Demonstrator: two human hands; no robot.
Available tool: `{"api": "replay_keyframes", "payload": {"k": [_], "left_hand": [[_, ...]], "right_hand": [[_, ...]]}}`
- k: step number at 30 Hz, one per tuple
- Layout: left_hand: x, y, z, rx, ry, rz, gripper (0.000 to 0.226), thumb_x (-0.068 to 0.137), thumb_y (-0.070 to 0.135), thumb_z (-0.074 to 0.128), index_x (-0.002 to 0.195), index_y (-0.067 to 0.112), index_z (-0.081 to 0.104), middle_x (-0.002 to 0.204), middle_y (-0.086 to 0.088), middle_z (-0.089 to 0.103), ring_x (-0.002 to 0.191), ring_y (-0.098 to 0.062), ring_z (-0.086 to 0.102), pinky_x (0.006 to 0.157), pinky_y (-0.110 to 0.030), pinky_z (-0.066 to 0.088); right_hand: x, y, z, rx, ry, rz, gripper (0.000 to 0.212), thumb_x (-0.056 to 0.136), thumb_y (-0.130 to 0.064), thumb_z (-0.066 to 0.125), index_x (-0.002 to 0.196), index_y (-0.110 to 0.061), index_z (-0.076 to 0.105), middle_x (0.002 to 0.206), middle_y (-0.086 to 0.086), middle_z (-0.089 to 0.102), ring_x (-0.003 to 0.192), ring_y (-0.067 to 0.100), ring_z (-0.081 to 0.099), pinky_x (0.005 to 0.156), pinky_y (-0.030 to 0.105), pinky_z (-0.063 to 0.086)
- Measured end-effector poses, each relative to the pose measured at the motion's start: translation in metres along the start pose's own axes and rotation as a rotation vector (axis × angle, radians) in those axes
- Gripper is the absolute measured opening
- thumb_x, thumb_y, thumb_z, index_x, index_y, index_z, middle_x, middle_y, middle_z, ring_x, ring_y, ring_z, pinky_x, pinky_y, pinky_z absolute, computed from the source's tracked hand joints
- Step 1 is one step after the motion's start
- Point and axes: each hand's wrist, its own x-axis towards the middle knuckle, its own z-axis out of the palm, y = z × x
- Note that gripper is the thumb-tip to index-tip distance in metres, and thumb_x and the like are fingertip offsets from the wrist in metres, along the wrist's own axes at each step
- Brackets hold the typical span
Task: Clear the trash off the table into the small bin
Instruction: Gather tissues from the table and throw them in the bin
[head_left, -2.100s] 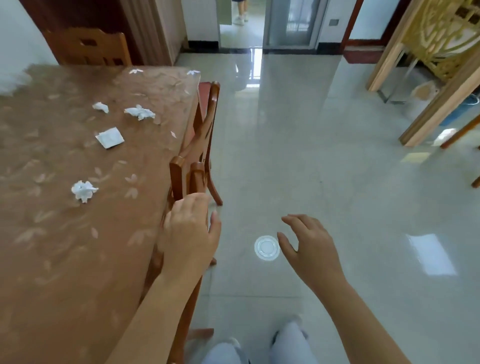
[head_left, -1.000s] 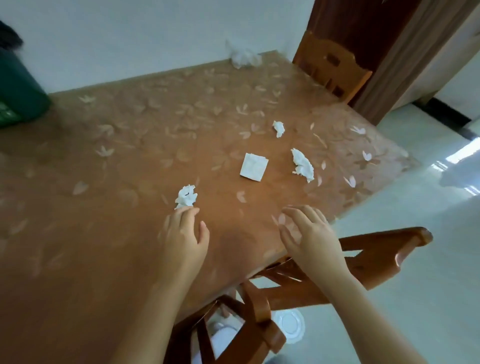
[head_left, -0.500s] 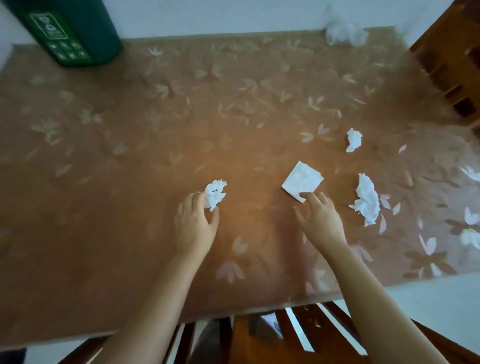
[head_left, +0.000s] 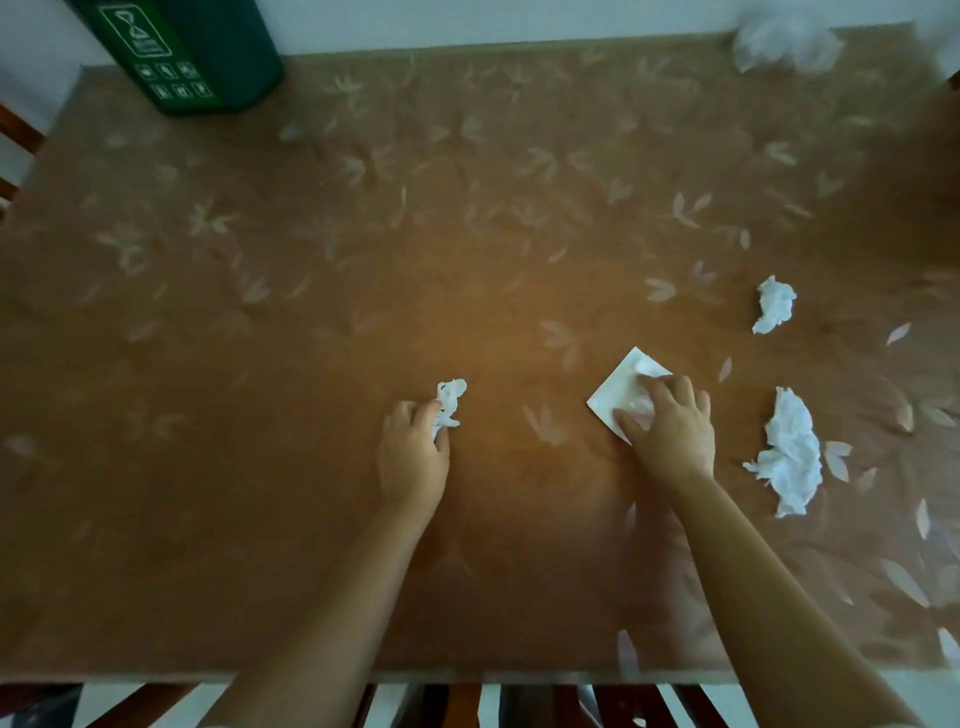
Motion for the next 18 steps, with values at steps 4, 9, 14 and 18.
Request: {"api": "replay_keyframes", "payload": {"k": [4,9,14,18], "left_hand": [[-0.012,0.000,-0.004,-0.121,-0.026,-0.128,0.021,0.079,-0.003,0.061,0.094,0.010,0.067,0.091,-0.008,0.058,0.070,-0.020,0.054,0.056,-0.029,0.038],[-0.037,0.000,-0.026,-0.224,-0.030,-0.233,0.019,0.084,0.006,0.059,0.099,0.016,0.065,0.093,0.002,0.054,0.071,-0.014,0.053,0.060,-0.023,0.040],[-0.062,0.005,-0.064,-0.307,0.047,-0.284,0.019,0.083,0.006,0.062,0.100,0.015,0.065,0.095,-0.001,0.058,0.073,-0.012,0.055,0.059,-0.009,0.038],[-0.083,-0.002,-0.105,-0.312,0.105,-0.293,0.018,0.084,0.010,0.063,0.100,0.018,0.064,0.096,0.003,0.059,0.076,-0.007,0.055,0.061,-0.006,0.038]], "right_hand": [[-0.004,-0.004,0.005,0.054,0.021,0.020,0.033,0.081,-0.021,0.060,0.113,-0.013,0.058,0.113,0.010,0.050,0.104,0.030,0.039,0.070,0.036,0.040],[-0.023,-0.015,0.016,0.143,0.075,0.003,0.017,0.082,-0.008,0.055,0.097,-0.006,0.063,0.096,0.015,0.053,0.092,0.034,0.048,0.062,0.034,0.036],[-0.049,-0.027,0.023,0.234,-0.027,-0.036,0.011,0.081,-0.007,0.055,0.088,-0.008,0.063,0.095,0.010,0.059,0.079,0.027,0.054,0.056,0.031,0.035],[-0.071,-0.050,0.013,0.392,-0.136,-0.065,0.009,0.081,-0.007,0.054,0.090,-0.009,0.058,0.087,0.003,0.058,0.074,0.023,0.054,0.062,0.035,0.043]]}}
